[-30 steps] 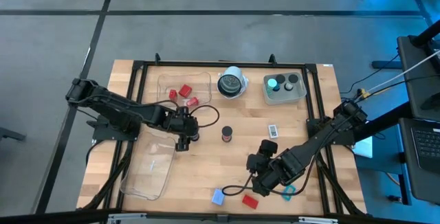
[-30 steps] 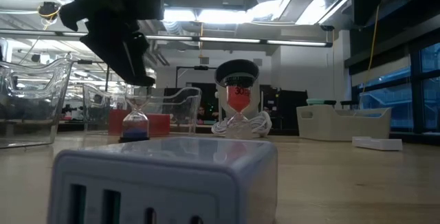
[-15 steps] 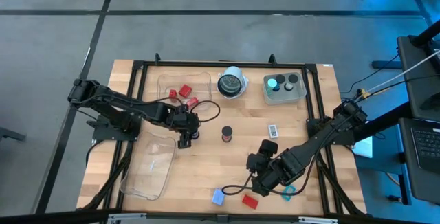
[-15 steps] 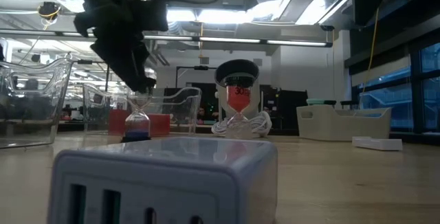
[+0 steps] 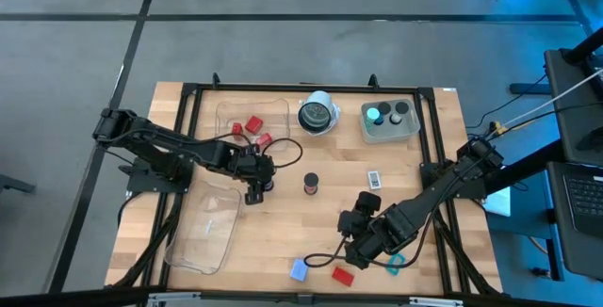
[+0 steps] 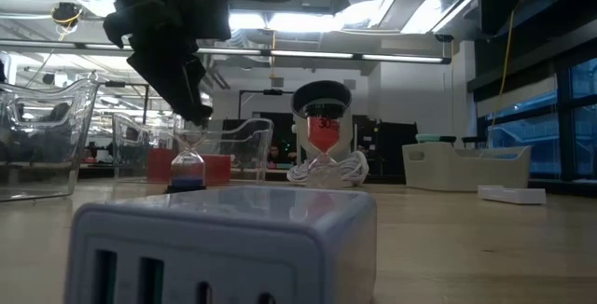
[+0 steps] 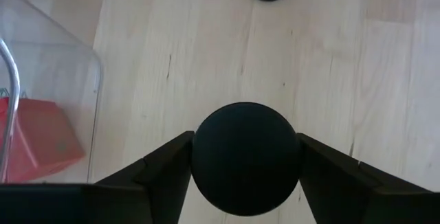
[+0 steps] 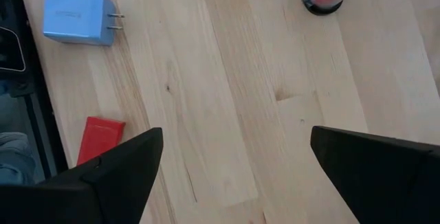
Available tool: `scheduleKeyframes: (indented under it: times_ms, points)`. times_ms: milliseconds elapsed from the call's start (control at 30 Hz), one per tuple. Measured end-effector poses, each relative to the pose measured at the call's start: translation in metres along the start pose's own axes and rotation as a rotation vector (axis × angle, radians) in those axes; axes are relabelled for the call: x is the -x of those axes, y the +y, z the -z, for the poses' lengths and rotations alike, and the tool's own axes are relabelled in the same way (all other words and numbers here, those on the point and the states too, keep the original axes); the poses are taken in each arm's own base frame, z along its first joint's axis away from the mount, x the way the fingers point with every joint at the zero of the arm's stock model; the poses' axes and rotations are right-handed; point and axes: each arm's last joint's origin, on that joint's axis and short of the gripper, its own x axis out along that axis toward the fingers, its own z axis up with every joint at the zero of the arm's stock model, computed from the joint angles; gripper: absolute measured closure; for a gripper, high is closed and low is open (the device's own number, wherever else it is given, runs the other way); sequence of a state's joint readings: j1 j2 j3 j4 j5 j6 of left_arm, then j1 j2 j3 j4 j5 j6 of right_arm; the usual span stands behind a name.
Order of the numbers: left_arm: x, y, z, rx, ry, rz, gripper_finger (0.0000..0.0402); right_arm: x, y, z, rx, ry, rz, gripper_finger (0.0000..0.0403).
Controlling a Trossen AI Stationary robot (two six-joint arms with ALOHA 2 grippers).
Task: Pick & Place Office items
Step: Put the dark blue hourglass into the gray bin
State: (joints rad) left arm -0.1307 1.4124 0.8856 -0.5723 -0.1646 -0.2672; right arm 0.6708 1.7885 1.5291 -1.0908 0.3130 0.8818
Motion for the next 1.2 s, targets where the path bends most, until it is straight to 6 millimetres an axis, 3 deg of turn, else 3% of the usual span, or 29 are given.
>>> scheduleKeyframes:
  times_ms: [133, 400, 533, 733, 933, 1100, 1200]
  points:
    - [0.000, 0.000, 0.000, 0.009, -0.001, 0.000, 0.0190, 0.000, 0.000, 0.000, 0.000, 0.000, 0.000, 0.0030]
    - [0.009, 0.001, -0.004, 0.092, -0.034, -0.019, 0.0189, 0.000, -0.001, -0.001, -0.020, -0.045, 0.038, 0.0030]
    - [0.037, -0.001, -0.020, 0.149, -0.160, -0.020, 0.0189, 0.000, -0.004, -0.005, -0.032, -0.106, 0.090, 0.0030]
    - [0.097, -0.011, -0.035, 0.195, -0.407, 0.020, 0.0189, -0.001, -0.017, -0.018, -0.121, -0.194, 0.160, 0.0030]
    - [0.138, -0.026, -0.030, 0.176, -0.626, 0.029, 0.0189, 0.025, -0.053, -0.039, -0.137, -0.289, 0.191, 0.0030]
    - [0.152, -0.036, -0.025, 0.144, -0.731, -0.054, 0.0189, 0.070, -0.105, -0.055, -0.240, -0.394, 0.131, 0.0030]
    - [0.156, -0.041, -0.026, 0.109, -0.776, -0.085, 0.0189, 0.090, -0.125, -0.062, -0.300, -0.481, 0.066, 0.0030]
